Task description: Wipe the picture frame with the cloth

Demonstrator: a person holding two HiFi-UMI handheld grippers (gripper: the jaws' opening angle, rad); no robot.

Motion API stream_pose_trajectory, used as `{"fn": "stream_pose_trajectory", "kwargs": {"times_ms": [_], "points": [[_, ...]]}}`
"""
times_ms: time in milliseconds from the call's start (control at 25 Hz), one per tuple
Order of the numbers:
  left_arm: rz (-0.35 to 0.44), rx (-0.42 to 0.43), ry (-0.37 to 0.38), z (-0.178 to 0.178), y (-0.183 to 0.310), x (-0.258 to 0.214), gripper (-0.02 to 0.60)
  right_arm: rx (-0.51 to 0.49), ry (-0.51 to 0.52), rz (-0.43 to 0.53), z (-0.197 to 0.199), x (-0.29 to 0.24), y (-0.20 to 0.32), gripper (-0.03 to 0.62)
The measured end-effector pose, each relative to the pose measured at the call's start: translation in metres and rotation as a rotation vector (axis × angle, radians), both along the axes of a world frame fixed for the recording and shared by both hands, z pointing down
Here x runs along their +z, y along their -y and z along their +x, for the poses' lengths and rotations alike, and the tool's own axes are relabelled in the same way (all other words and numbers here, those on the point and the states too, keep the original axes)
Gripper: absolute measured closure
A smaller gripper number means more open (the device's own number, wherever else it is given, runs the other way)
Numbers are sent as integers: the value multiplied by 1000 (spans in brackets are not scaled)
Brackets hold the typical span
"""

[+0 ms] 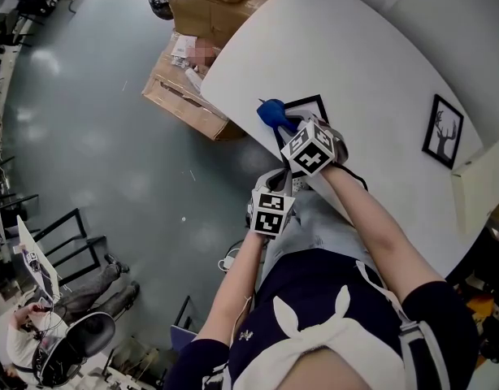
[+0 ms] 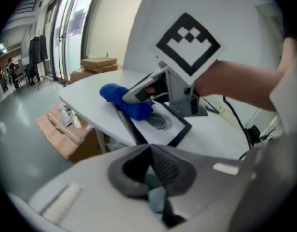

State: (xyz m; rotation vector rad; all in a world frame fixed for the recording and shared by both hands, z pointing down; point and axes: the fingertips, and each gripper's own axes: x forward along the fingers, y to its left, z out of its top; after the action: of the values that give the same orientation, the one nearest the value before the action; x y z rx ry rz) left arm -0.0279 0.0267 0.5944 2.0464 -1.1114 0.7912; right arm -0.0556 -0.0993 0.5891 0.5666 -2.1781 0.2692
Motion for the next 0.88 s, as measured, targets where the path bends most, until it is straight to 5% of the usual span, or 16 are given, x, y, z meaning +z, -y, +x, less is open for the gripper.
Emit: {"fn": "stream_pose_trajectory", "kwargs": {"times_ms": [880], "points": [[-2, -24, -26, -1, 4, -1, 580, -177, -32, 9, -4, -1, 10, 511]]}}
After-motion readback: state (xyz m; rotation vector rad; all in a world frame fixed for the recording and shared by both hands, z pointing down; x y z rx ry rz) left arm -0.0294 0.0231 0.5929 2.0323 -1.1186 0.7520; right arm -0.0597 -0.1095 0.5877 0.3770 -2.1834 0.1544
